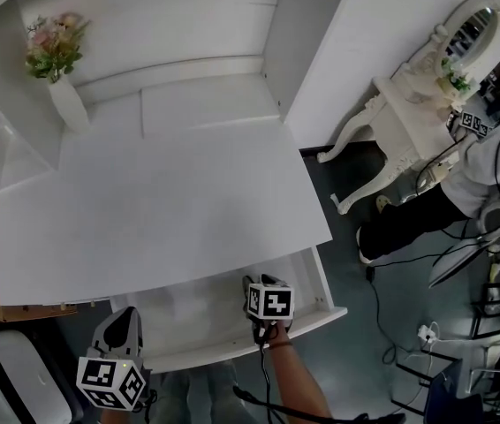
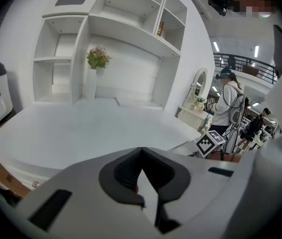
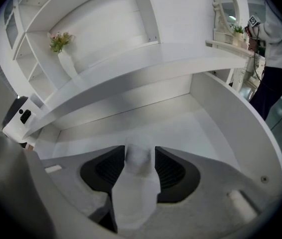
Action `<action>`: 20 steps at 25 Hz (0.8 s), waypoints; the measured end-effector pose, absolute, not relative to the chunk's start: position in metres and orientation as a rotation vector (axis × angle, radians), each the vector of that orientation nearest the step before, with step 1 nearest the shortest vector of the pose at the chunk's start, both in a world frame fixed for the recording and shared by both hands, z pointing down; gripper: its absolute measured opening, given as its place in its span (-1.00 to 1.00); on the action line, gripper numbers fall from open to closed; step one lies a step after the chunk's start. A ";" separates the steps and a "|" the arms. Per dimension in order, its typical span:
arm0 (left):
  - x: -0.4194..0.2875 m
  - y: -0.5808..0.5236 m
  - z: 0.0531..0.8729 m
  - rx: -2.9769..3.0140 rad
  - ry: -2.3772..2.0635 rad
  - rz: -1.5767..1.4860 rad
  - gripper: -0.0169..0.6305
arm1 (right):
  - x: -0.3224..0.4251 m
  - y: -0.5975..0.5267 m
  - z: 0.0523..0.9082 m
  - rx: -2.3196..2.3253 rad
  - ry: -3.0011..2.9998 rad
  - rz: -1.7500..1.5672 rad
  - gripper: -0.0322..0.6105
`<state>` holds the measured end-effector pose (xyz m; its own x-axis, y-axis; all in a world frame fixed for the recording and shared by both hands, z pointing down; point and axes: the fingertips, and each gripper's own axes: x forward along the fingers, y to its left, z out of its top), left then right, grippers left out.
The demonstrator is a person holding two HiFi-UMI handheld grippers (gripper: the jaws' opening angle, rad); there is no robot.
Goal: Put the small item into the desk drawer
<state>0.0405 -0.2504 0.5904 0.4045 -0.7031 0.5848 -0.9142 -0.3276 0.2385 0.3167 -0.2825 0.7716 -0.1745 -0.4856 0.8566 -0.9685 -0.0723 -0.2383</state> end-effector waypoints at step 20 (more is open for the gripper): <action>0.048 -0.244 0.542 2.215 -1.357 0.437 -0.97 | 0.316 -0.262 0.668 1.713 -1.753 1.043 -0.39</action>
